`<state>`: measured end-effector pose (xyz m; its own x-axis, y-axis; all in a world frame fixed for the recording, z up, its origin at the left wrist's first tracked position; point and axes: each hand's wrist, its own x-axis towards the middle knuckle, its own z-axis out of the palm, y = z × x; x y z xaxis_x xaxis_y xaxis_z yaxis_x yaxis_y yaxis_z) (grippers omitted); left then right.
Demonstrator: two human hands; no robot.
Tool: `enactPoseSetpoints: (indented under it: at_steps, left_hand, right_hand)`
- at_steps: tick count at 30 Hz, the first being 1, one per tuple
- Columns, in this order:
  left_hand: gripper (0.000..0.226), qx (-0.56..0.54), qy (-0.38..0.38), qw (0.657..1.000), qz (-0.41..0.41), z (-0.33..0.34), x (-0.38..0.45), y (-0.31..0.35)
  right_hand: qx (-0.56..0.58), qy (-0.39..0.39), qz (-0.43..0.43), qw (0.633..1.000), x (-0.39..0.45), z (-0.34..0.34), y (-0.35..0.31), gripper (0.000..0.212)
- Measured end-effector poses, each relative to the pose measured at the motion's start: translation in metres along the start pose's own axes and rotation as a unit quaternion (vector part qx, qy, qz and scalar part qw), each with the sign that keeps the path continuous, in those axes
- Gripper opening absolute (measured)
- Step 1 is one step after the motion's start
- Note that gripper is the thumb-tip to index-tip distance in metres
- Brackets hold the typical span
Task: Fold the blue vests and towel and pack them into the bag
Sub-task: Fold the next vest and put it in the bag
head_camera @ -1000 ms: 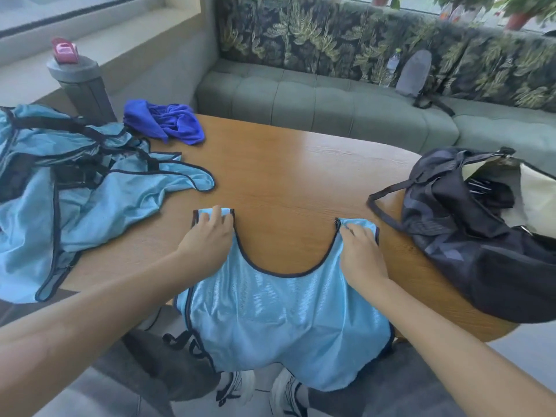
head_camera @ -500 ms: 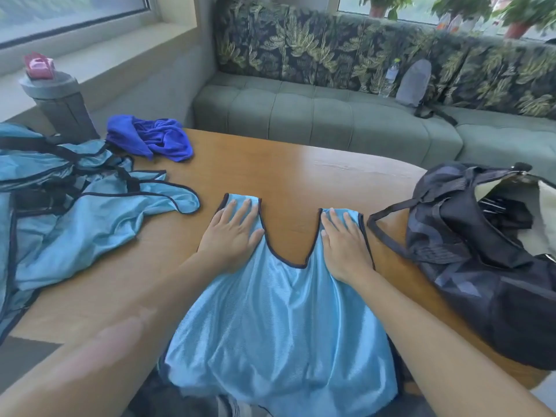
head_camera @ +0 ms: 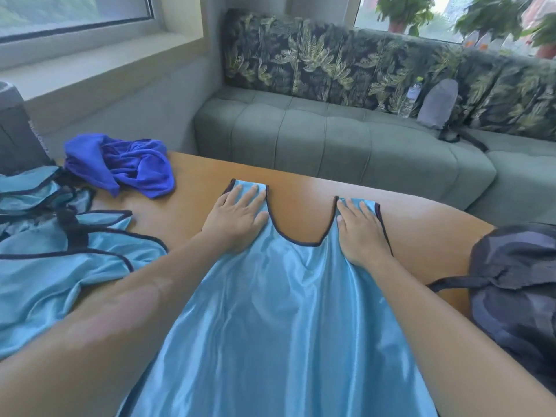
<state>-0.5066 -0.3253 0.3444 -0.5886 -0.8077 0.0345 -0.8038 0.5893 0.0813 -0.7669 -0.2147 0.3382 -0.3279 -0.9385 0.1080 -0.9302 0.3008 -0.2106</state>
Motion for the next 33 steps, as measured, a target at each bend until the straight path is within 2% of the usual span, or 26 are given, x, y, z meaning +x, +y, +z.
enactPoseSetpoints:
  at_steps: [5, 10, 12, 16, 19, 22, 23, 25, 28, 31, 33]
  left_hand:
    - [0.059, 0.006, -0.004, 1.0, 0.0, 0.001, 0.039, -0.014]
    - [0.061, 0.009, -0.014, 1.0, 0.0, -0.002, 0.052, -0.018]
    - [0.061, 0.002, -0.032, 0.999, 0.005, -0.002, 0.053, -0.017]
    - [0.063, -0.026, -0.111, 0.993, -0.035, -0.025, 0.06, -0.014]
    - [0.057, -0.118, -0.066, 0.985, -0.103, -0.044, 0.046, 0.016]
    - [0.036, -0.207, -0.023, 0.971, -0.116, -0.039, -0.006, 0.052]
    - [0.038, -0.205, -0.023, 0.972, -0.11, -0.032, -0.028, 0.06]
    - [0.057, -0.177, -0.025, 0.979, -0.094, -0.018, -0.065, 0.059]
    - [0.076, -0.088, -0.019, 0.994, -0.057, -0.01, -0.086, 0.019]
    - [0.097, -0.064, -0.017, 0.997, -0.042, -0.016, -0.086, -0.018]
    - [0.086, -0.047, -0.039, 0.997, -0.046, -0.018, -0.086, -0.025]
  right_hand:
    - [-0.001, 0.005, -0.005, 1.0, 0.045, 0.007, 0.005, 0.052]
    - [0.016, -0.004, 0.004, 1.0, 0.055, 0.005, 0.005, 0.05]
    - [0.083, -0.003, 0.008, 0.997, 0.055, -0.002, 0.004, 0.047]
    - [0.263, -0.001, 0.108, 0.959, 0.049, -0.042, 0.006, 0.045]
    - [0.278, 0.036, 0.138, 0.95, 0.029, -0.069, -0.006, 0.046]
    - [0.273, 0.014, 0.181, 0.945, -0.02, -0.061, -0.027, 0.047]
    - [0.269, -0.004, 0.19, 0.944, -0.043, -0.053, -0.034, 0.048]
    - [0.211, -0.029, 0.156, 0.965, -0.081, -0.029, -0.037, 0.055]
    - [0.075, -0.029, 0.089, 0.993, -0.109, -0.013, -0.02, 0.058]
    - [0.115, 0.002, 0.073, 0.991, -0.117, -0.021, -0.014, 0.055]
    - [0.134, 0.002, 0.065, 0.989, -0.117, -0.025, -0.016, 0.052]
